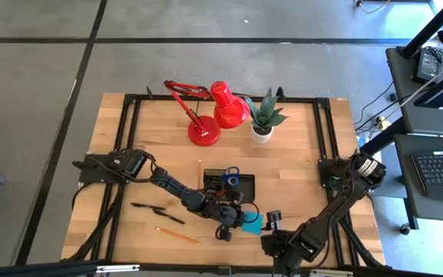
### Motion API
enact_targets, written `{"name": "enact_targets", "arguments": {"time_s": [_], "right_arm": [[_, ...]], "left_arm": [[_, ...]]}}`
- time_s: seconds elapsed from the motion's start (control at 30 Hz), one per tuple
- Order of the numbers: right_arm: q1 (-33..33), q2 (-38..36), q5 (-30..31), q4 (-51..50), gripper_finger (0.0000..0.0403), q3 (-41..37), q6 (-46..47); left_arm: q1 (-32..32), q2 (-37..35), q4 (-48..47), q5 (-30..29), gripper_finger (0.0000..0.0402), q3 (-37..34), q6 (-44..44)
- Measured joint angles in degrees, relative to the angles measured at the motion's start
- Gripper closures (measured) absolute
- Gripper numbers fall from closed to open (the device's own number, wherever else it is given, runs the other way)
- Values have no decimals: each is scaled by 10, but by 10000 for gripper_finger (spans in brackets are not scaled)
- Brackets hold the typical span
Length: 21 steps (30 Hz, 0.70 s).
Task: Pick and place office supplies into organizer
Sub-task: Put the sticky notes into the black desk organizer
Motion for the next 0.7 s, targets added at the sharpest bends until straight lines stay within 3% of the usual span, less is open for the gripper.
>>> {"name": "enact_targets", "arguments": {"time_s": [0.23,0.7], "right_arm": [[0,50,-2,2,178,0,-8],[18,101,104,-10,178,2,-1]], "left_arm": [[1,0,-5,1,339,0,-9],[2,0,-8,5,339,-1,-8]]}}
